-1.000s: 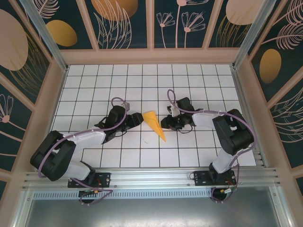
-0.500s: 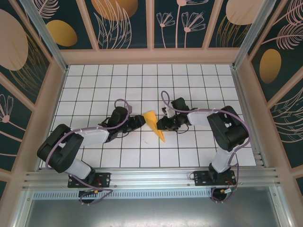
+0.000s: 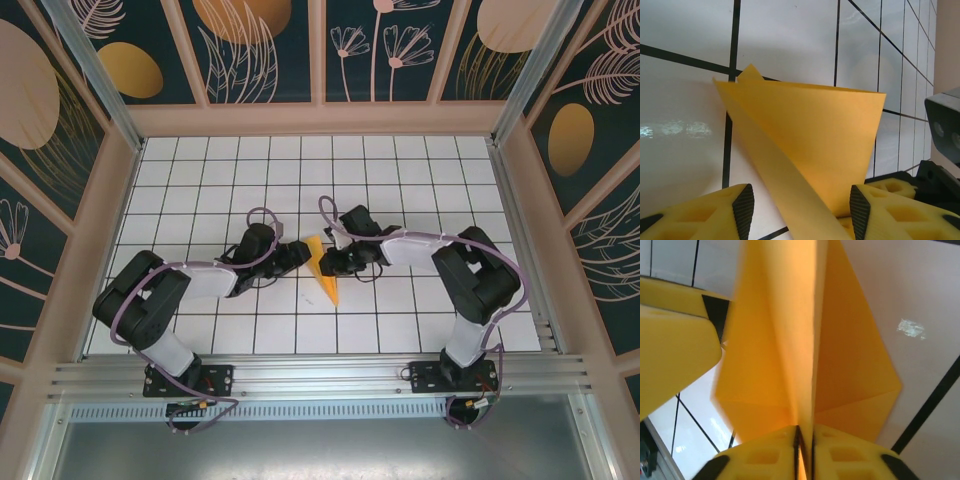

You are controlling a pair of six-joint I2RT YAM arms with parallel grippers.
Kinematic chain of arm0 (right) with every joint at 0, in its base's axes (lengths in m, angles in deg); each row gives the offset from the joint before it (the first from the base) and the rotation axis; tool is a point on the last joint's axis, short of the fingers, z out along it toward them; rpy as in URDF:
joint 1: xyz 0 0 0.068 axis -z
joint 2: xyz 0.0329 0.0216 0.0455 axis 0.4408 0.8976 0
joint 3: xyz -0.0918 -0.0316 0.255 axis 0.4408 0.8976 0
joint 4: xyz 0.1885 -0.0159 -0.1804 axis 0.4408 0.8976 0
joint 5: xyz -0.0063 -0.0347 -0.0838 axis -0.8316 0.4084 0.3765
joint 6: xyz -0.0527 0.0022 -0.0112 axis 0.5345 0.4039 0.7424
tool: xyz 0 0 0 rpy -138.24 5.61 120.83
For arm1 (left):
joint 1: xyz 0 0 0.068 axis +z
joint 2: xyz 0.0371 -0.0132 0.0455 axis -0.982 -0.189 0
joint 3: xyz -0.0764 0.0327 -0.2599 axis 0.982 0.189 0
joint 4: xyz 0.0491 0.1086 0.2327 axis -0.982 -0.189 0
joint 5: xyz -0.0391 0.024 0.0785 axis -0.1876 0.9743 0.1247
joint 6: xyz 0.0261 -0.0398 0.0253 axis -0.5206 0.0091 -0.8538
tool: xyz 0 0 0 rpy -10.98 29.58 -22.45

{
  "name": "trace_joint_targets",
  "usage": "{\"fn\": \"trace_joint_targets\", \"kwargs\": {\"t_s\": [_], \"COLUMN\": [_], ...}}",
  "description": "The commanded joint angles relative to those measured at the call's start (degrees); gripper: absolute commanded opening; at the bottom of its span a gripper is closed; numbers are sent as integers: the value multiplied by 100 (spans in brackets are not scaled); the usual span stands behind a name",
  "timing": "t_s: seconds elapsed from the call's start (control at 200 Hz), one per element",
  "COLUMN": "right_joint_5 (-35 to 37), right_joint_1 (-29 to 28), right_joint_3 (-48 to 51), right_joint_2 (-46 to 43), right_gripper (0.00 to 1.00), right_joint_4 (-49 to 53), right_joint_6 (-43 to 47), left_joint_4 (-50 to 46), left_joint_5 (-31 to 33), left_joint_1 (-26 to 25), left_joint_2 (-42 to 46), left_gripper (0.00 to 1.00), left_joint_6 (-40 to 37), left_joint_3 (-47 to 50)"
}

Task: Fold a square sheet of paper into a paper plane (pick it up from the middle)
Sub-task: Move a paper plane to the center of the table.

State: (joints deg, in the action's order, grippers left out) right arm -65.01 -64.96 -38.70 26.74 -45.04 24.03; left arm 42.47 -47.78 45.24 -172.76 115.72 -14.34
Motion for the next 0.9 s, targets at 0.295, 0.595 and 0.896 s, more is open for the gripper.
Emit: {"fn": "trace_joint_targets", "kwargs": {"t_s": [0.295, 0.595, 0.896], "right_joint_5": [2879, 3022, 3148], "right_joint_1": [-461, -511, -636], "right_joint_3": [-870, -1076, -1483], "right_joint_2": [-463, -143, 356], "right_gripper": [0, 11, 27], "right_joint_4": [1493, 1573, 1783], "right_joint_6": [-557, -894, -836], "left_joint_4": [-350, -216, -83], "left_joint_5": [1354, 1049, 950], "left_joint_1": [3, 10, 4], "left_joint_2": [1231, 1138, 1044], "left_gripper": [54, 54, 54], "left_joint_6": [127, 99, 159], "left_joint_3": [405, 322, 400]}}
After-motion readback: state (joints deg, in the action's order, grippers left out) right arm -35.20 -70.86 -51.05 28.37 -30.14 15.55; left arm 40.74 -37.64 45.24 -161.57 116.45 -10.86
